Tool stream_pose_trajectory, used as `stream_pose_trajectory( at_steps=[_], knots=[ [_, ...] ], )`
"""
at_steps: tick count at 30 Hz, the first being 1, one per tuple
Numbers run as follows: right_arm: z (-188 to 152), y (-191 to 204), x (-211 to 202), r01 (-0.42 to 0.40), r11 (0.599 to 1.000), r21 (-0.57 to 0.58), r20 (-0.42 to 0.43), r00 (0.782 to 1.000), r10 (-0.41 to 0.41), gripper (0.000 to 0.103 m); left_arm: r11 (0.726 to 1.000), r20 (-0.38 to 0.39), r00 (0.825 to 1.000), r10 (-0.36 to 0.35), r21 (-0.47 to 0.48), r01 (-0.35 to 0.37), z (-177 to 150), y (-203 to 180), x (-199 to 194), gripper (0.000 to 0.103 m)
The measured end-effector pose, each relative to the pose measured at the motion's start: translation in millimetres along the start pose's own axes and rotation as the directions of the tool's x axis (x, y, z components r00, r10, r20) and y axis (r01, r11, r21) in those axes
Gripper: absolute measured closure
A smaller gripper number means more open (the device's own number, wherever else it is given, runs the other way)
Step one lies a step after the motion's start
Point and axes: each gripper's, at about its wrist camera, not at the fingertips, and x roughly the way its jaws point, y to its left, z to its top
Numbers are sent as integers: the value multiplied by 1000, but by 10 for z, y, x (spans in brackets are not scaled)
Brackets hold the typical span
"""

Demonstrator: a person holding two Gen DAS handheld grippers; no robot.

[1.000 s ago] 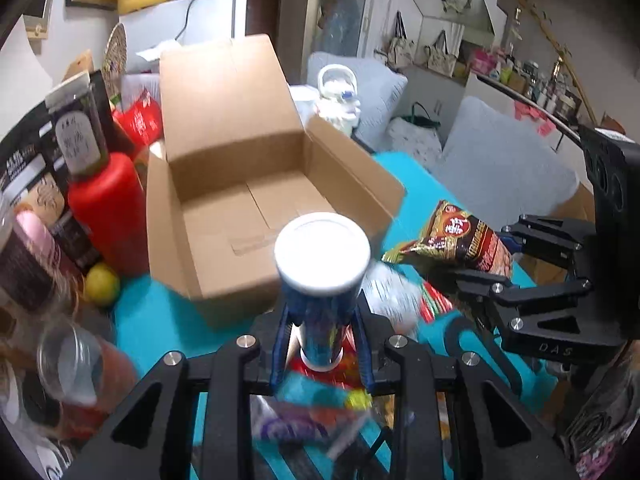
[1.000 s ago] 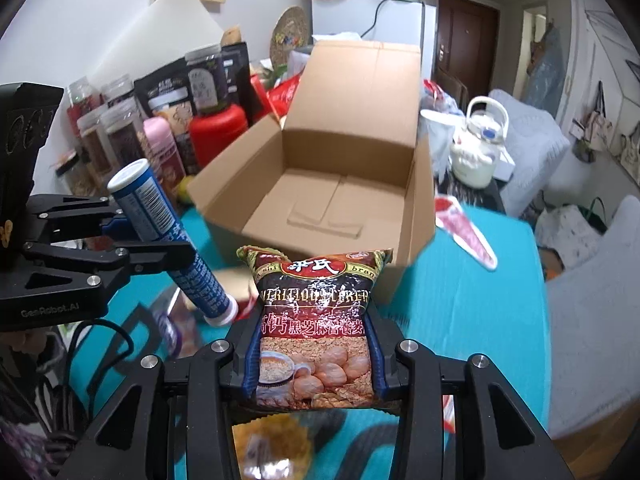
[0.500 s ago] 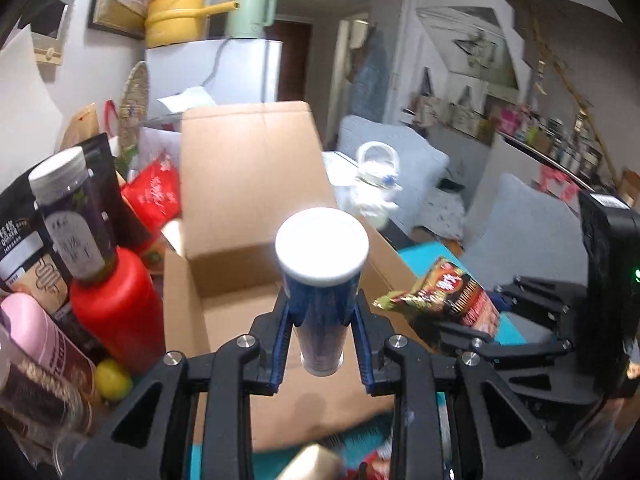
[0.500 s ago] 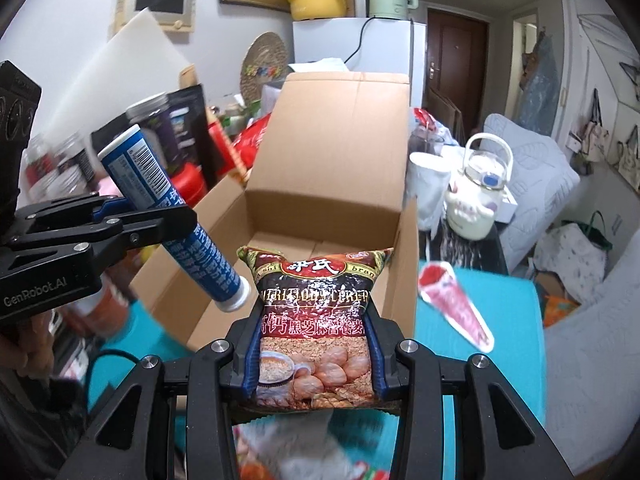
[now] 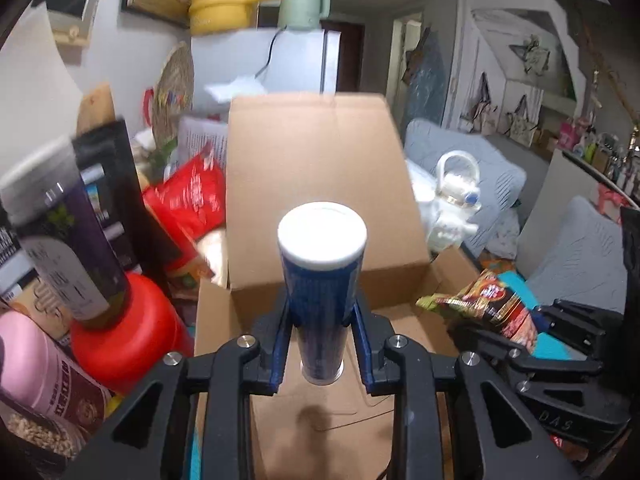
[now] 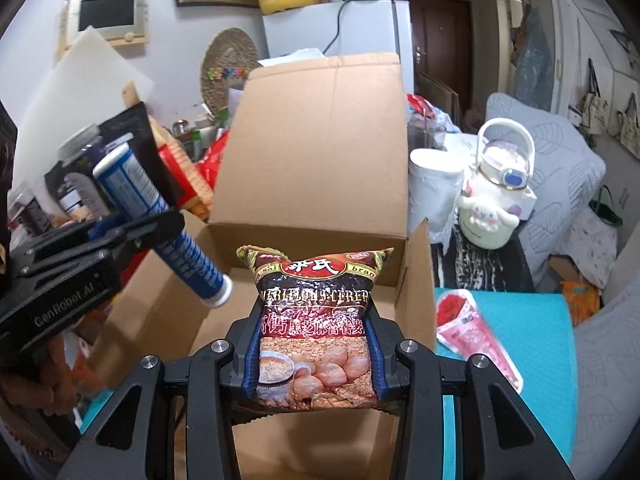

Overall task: Organize snacks
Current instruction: 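Lift the blue tube and brown packet with both tools into the cardboard box, then open both tools to release the tube and packet inside the box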

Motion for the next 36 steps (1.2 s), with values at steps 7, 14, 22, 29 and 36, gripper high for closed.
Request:
stream_pose_trajectory(
  at_steps=[7,14,22,29,36],
  knots=[
    [-27,6,291,3,1000,-19,-75,997,-4,62,1000,-74,997,22,-8,-23,-84,3,286,75],
    [-94,-25,463,35,999,-8,-130,991,-36,61,998,-122,991,56,7,-55,-148,-36,470,75],
    [-121,-53,540,8,999,32,-171,985,-3,56,995,-186,977,104,20,-102,-156,-59,565,73],
    [-122,-7,453,46,999,2,-147,988,-45,51,993,-262,958,119,26,-117,-234,-82,692,71],
    [-76,-23,287,66,998,11,-107,992,-64,51,992,-201,971,128,30,-125,-184,-122,497,25]
  ],
)
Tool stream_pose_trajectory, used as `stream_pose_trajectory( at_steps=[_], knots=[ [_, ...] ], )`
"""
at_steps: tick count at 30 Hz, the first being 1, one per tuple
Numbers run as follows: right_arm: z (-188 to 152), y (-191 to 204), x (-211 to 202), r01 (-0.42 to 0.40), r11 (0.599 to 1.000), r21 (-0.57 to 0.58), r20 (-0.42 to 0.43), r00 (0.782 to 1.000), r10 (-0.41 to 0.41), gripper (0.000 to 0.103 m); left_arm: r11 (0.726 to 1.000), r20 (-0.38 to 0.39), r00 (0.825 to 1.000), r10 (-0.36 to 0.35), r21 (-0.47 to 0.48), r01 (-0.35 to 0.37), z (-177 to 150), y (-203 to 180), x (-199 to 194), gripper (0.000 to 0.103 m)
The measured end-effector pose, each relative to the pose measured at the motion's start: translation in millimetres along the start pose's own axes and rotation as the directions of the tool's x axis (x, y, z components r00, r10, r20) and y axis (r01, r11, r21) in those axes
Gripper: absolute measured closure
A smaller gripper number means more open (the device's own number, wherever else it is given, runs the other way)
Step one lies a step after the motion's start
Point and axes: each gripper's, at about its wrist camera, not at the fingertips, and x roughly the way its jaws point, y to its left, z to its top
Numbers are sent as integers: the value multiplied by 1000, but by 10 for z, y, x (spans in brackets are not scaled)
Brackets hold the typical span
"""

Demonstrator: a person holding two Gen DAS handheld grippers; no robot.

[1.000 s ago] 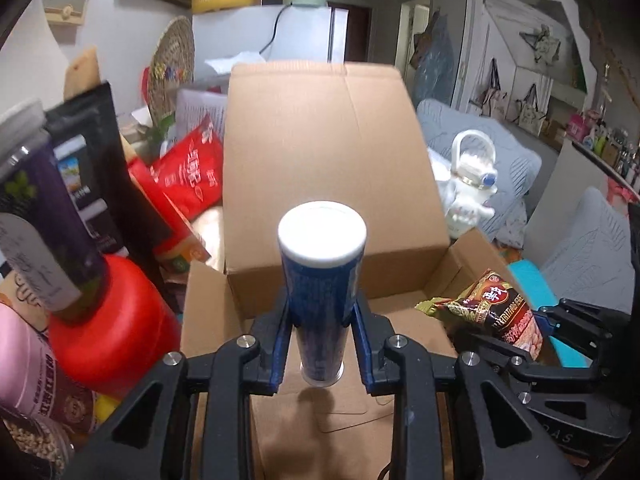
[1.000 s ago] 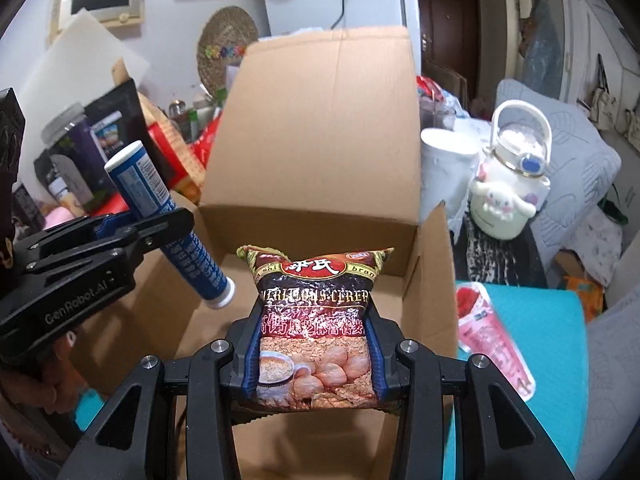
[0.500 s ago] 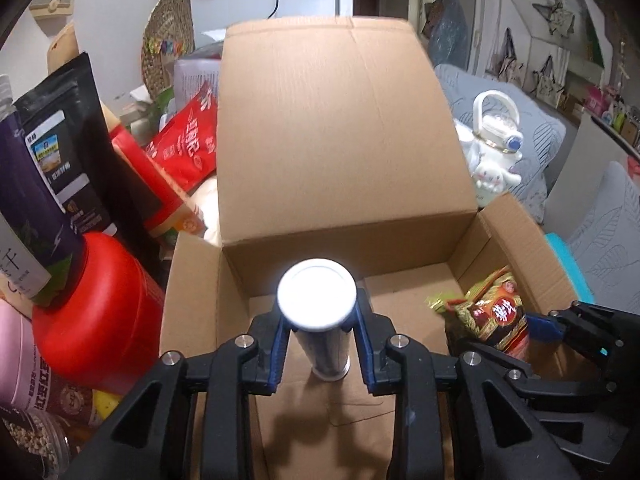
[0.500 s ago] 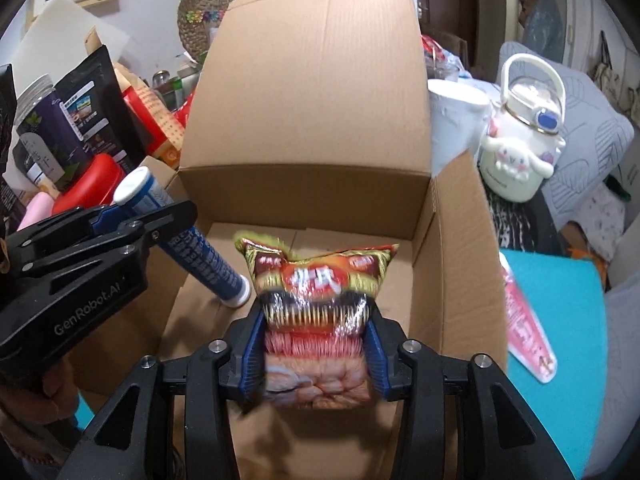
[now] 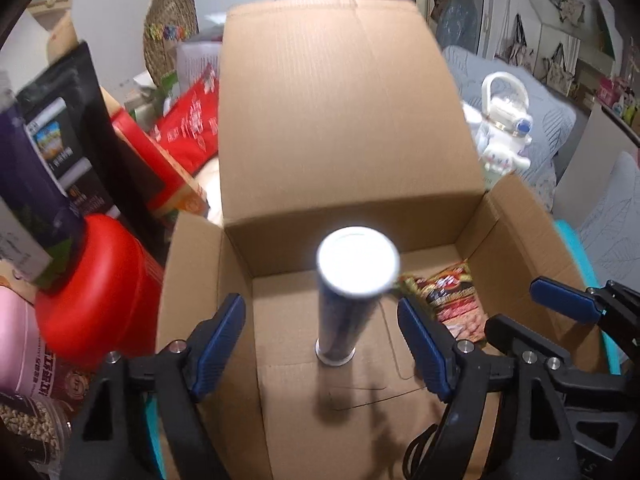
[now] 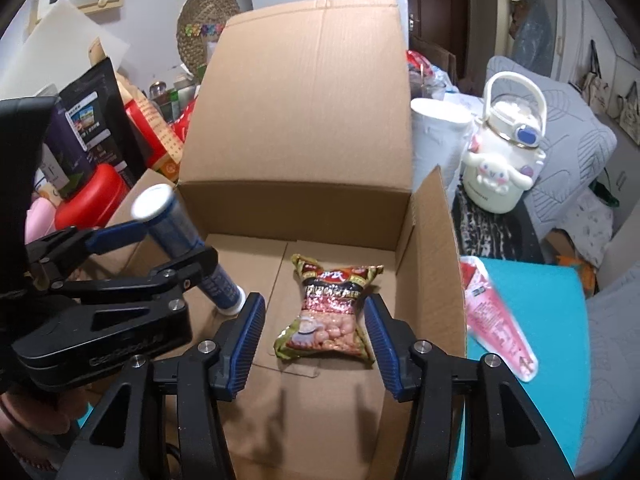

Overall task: Organize snacks
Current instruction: 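Open both tools to release the tube and packet inside the box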

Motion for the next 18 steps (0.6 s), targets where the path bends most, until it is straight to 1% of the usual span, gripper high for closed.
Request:
stream_pose_trajectory(
  at_steps=[5,8,11,18],
  knots=[
    [8,-35,-237,10,1000,15,49,999,-11,51,1000,37,999,-15,-3,15,9,-4,-212,25],
    [1,-28,-374,11,1000,14,73,997,-12,47,999,62,998,-32,-18,34,14,16,-367,25],
    [-5,-20,-515,20,1000,14,89,996,-21,47,999,81,996,-40,-26,43,19,7,-501,25],
    [-46,118,-959,23,1000,-14,153,988,-20,47,998,143,988,-53,-12,55,-22,-23,-990,25]
  ],
)
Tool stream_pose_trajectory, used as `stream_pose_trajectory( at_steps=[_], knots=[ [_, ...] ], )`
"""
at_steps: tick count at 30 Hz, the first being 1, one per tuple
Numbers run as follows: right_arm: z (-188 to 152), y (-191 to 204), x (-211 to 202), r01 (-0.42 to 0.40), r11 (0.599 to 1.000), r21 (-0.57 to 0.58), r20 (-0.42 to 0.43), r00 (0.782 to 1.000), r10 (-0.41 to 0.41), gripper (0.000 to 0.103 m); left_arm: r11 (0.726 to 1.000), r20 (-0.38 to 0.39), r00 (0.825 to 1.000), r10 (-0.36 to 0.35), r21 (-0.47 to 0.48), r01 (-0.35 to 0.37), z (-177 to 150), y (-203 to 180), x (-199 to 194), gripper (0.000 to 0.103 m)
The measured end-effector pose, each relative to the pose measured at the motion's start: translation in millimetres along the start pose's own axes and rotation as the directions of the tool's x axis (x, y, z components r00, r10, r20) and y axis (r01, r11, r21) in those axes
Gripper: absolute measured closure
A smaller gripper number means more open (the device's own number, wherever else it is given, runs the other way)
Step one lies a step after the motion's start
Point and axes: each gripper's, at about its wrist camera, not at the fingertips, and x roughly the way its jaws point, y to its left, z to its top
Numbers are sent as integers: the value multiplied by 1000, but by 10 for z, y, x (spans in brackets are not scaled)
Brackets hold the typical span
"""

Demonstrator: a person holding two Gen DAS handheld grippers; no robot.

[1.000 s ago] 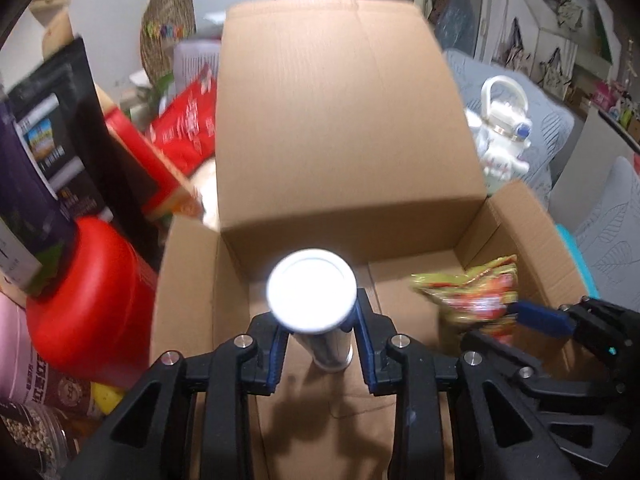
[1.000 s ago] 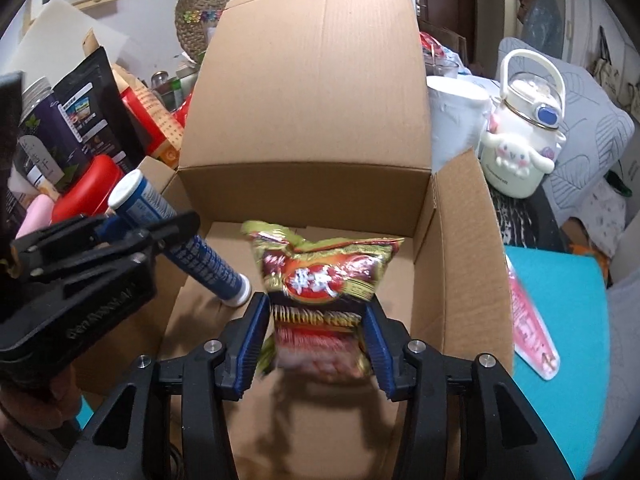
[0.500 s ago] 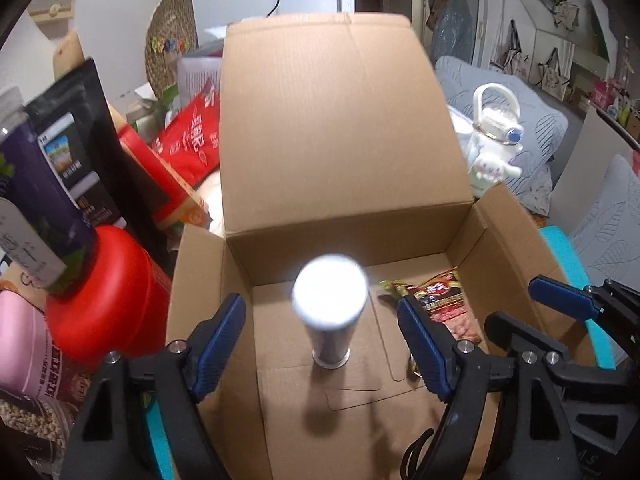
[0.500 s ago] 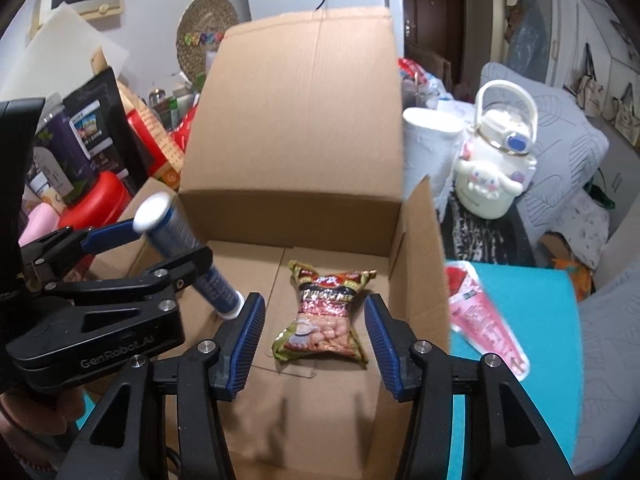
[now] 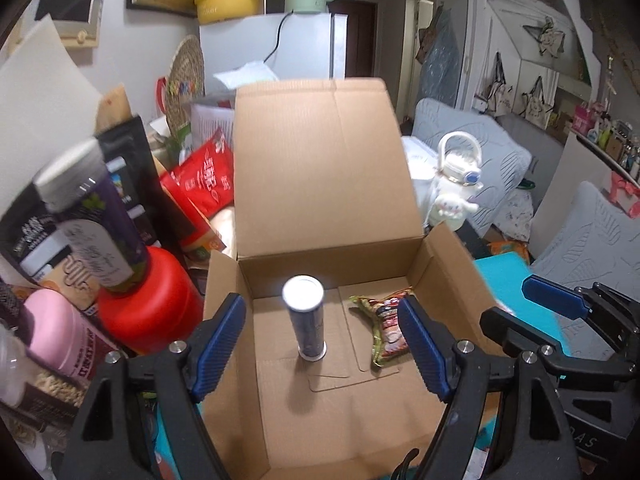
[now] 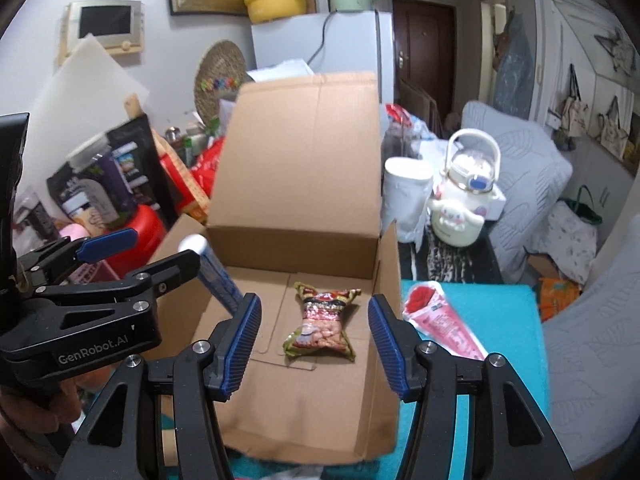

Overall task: Organize snacks
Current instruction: 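Open both tools to release the tube and packet inside the box, then withdraw both tools from the box back toward the snack pile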

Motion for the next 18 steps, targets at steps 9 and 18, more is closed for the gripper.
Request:
stream_pose_trajectory(
  at_steps=[9,18],
  knots=[
    [-73,178,-654,17,1000,-26,94,995,-14,47,1000,85,996,-19,18,17,-57,-58,-650,25],
    [-295,354,-1232,34,999,-43,152,988,-27,47,999,144,989,-35,37,30,-300,-75,-1242,25]
  ],
)
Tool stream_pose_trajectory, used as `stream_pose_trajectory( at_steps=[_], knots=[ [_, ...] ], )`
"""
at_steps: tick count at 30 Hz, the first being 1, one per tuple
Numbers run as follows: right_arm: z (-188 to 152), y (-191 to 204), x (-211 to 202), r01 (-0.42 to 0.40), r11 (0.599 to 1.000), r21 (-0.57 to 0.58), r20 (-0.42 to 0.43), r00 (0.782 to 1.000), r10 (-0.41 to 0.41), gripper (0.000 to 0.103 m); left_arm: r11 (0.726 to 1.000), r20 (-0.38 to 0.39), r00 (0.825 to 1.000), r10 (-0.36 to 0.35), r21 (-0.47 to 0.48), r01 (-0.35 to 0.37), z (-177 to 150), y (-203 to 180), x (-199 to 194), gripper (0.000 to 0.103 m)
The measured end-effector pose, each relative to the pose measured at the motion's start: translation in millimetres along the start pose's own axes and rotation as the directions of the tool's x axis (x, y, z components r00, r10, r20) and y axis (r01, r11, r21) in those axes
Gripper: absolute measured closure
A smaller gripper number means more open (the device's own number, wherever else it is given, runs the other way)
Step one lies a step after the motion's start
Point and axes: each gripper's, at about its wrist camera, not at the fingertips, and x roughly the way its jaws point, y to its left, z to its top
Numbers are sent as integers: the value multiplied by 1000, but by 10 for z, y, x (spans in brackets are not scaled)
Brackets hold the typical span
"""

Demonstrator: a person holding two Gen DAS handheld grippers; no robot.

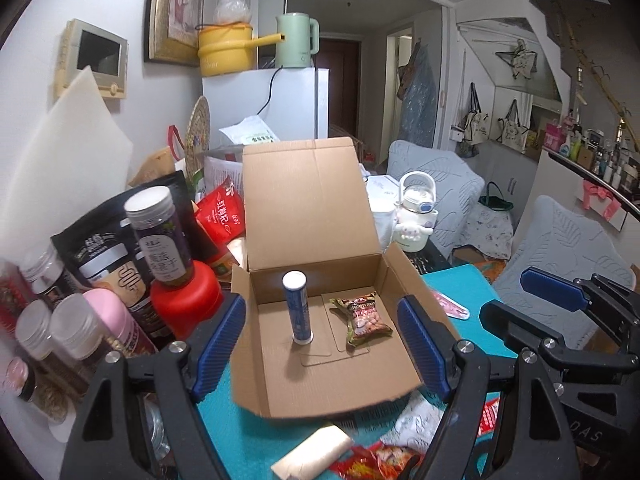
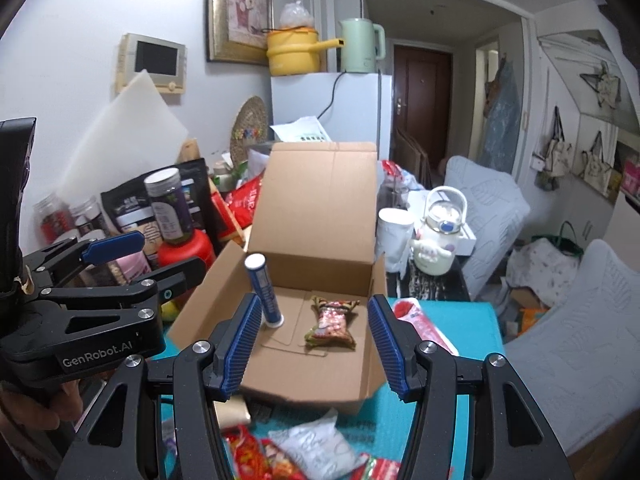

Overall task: Organize snacks
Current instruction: 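Withdraw both tools from the box back toward the snack pile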

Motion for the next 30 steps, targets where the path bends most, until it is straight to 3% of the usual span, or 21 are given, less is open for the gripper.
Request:
stream_pose_trajectory(
  at_steps=[18,22,30],
  knots=[
    [-594,379,-779,-1,1000,-19,25,1000,1,45,999,32,999,-33,16,32,-635,28,-861,25],
    [-784,420,-839,-10,1000,-12,17,1000,10,45,999,21,999,-25,29,24,-805,35,-955,24],
    [-1214,503,-845,1,1000,15,-47,999,0,45,996,-10,997,-81,32,81,-1201,45,-1062,24]
  ],
)
